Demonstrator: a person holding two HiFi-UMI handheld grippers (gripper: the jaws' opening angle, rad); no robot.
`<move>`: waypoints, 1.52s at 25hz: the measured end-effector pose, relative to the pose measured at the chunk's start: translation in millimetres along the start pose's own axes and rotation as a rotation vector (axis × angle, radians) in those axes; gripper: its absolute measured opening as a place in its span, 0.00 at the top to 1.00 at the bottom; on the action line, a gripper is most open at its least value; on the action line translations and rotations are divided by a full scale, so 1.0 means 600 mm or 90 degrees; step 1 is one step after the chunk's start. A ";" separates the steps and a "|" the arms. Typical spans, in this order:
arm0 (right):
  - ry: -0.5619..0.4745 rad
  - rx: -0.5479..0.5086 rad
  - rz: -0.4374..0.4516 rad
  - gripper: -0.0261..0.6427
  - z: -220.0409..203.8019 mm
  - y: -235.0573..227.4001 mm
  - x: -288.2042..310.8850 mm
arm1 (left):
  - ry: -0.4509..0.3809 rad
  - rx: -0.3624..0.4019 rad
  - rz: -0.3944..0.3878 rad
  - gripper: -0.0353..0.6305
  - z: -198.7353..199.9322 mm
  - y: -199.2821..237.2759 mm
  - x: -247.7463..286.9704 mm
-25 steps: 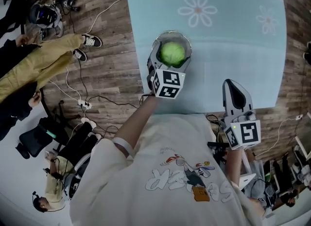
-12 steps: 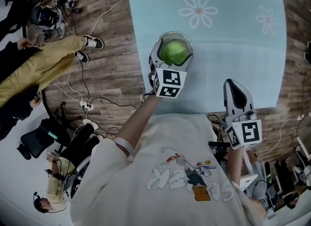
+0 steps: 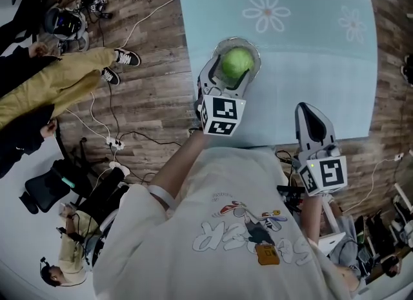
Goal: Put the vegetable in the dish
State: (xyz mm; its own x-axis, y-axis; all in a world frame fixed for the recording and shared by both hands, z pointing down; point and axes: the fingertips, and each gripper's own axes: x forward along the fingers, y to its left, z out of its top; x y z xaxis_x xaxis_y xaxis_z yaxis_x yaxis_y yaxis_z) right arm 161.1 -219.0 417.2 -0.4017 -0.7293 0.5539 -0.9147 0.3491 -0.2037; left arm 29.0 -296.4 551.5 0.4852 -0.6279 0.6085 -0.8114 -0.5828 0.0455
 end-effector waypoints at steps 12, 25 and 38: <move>-0.045 -0.024 -0.024 0.93 -0.003 0.090 -0.064 | -0.087 0.006 0.029 0.93 0.021 0.008 -0.141; -0.099 -0.053 -0.035 0.93 -0.014 0.213 -0.143 | -0.155 0.012 -0.028 0.94 0.027 -0.024 -0.342; -0.158 -0.087 -0.037 0.93 -0.029 0.340 -0.213 | -0.220 0.022 -0.035 0.94 0.009 -0.052 -0.560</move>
State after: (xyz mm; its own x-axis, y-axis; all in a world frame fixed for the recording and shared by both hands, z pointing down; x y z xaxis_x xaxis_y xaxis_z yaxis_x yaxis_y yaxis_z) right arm 26.5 -44.6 319.1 -0.3625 -0.8662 0.3440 -0.9288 0.3661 -0.0568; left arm -107.0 -70.0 341.0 0.6147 -0.7288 0.3017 -0.7720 -0.6343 0.0404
